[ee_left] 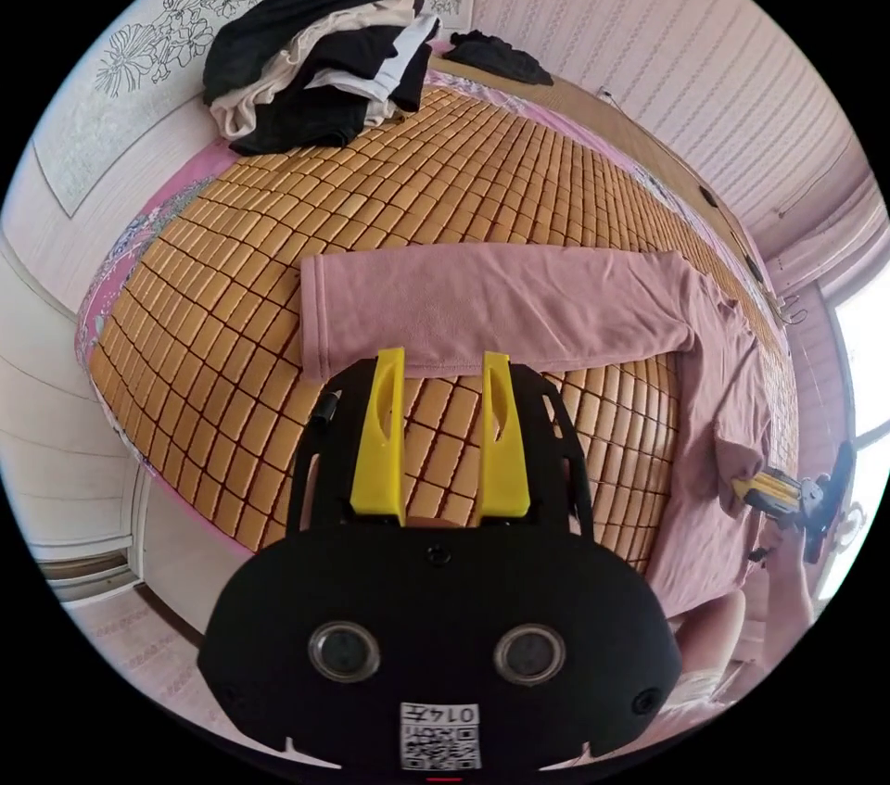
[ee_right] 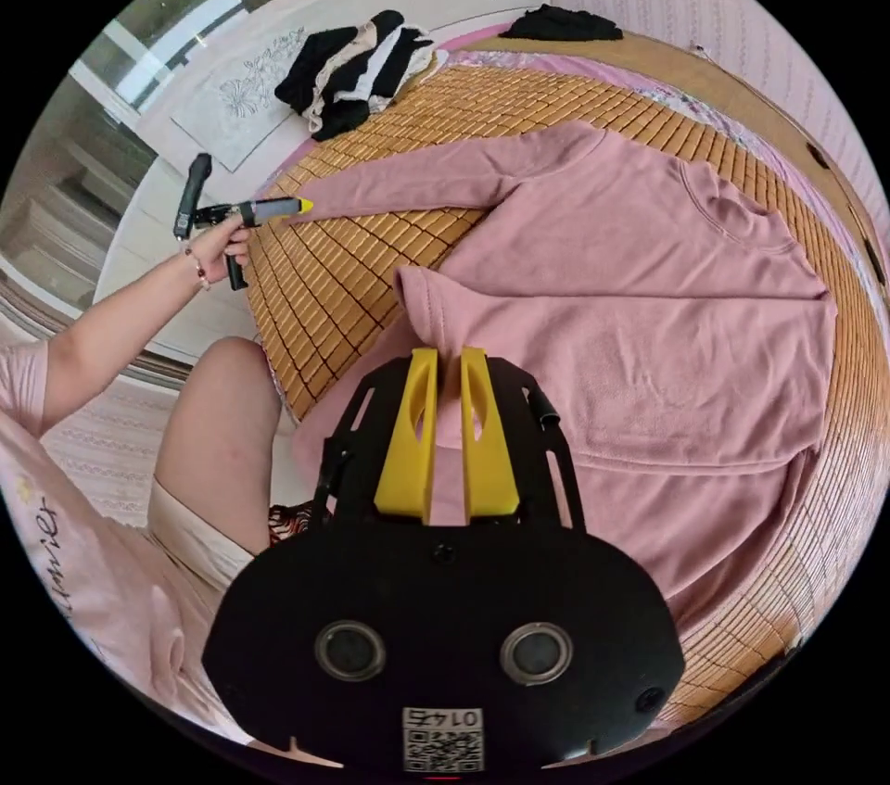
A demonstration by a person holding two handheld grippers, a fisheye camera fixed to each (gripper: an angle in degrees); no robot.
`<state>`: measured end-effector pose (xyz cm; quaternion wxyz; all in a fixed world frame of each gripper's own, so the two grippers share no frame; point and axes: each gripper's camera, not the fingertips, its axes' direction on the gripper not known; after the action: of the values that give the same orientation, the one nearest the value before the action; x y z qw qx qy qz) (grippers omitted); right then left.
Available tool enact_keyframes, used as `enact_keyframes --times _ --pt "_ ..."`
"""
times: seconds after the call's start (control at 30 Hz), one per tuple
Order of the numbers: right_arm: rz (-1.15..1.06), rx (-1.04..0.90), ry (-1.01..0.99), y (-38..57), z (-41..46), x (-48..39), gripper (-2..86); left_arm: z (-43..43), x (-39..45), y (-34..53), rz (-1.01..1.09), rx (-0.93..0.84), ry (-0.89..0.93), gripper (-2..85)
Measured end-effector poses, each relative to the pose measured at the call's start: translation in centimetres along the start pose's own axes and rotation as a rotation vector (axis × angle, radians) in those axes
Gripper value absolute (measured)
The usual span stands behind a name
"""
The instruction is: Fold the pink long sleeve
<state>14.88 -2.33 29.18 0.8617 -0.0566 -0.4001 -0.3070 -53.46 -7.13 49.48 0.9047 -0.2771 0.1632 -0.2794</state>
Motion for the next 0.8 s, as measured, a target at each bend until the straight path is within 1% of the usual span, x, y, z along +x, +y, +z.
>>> enact_keyframes --times 0.03,0.07,0.1,0.13,0.2,0.23,0.3,0.33,0.37,0.4,0.47,0.53,0.63,0.7,0.77,0.8 --pt "0.035 0.052 -0.013 0.7 -2.0 1.2 3.6 1.2 -0.2 -0.6 -0.003 -0.043 -0.041 12.0" --pt "0.114 0.153 0.000 2.6 -6.2 3.9 3.6 1.4 -0.1 -0.6 0.037 -0.001 -0.052 11.6" --pt "0.194 0.246 0.055 5.0 -10.5 6.6 3.5 1.5 -0.1 -0.7 0.041 0.012 -0.058 11.4" --pt "0.239 0.289 0.093 6.3 -12.6 8.0 3.5 1.7 -0.3 -1.1 0.038 0.006 -0.048 11.1" --pt "0.430 0.404 0.299 12.2 -20.7 13.2 3.6 1.7 -0.8 -1.7 0.019 -0.011 -0.033 10.0" --pt "0.479 0.409 0.364 13.7 -22.4 14.3 3.7 1.7 -1.1 -2.0 0.015 -0.017 -0.029 8.4" --pt "0.690 0.412 0.626 19.4 -27.7 18.3 4.5 1.6 -1.8 -2.3 -0.007 -0.021 -0.016 6.0" --pt "0.740 0.416 0.680 20.6 -28.7 19.1 4.7 1.6 -2.3 -2.4 -0.035 -0.025 -0.004 5.1" --pt "0.841 0.419 0.756 22.9 -30.2 20.5 5.6 1.6 -2.7 -2.4 -0.054 -0.023 0.012 5.1" --pt "0.902 0.415 0.789 24.5 -31.2 21.5 6.6 1.6 -2.8 -2.4 -0.067 -0.018 0.016 5.1" --pt "0.902 0.426 0.791 25.8 -31.5 21.8 7.9 0.9 -2.5 -2.2 -0.078 -0.005 0.014 5.5" --pt "0.815 0.399 0.780 25.4 -30.3 21.0 8.8 0.0 -1.2 -1.9 -0.014 0.003 0.020 6.2" --pt "0.644 0.273 0.683 23.6 -25.4 19.1 10.7 -1.8 2.9 -0.3 0.169 0.018 0.039 6.9" --pt "0.504 0.114 0.543 22.1 -19.7 17.4 11.2 -2.3 6.0 1.5 0.282 -0.011 0.103 7.2" --pt "0.440 0.000 0.463 21.7 -15.7 16.5 11.4 -1.9 10.9 4.6 0.444 -0.105 0.237 7.8" --pt "0.422 -0.070 0.439 21.7 -13.6 16.4 11.5 -1.8 12.2 5.5 0.475 -0.128 0.264 7.9"
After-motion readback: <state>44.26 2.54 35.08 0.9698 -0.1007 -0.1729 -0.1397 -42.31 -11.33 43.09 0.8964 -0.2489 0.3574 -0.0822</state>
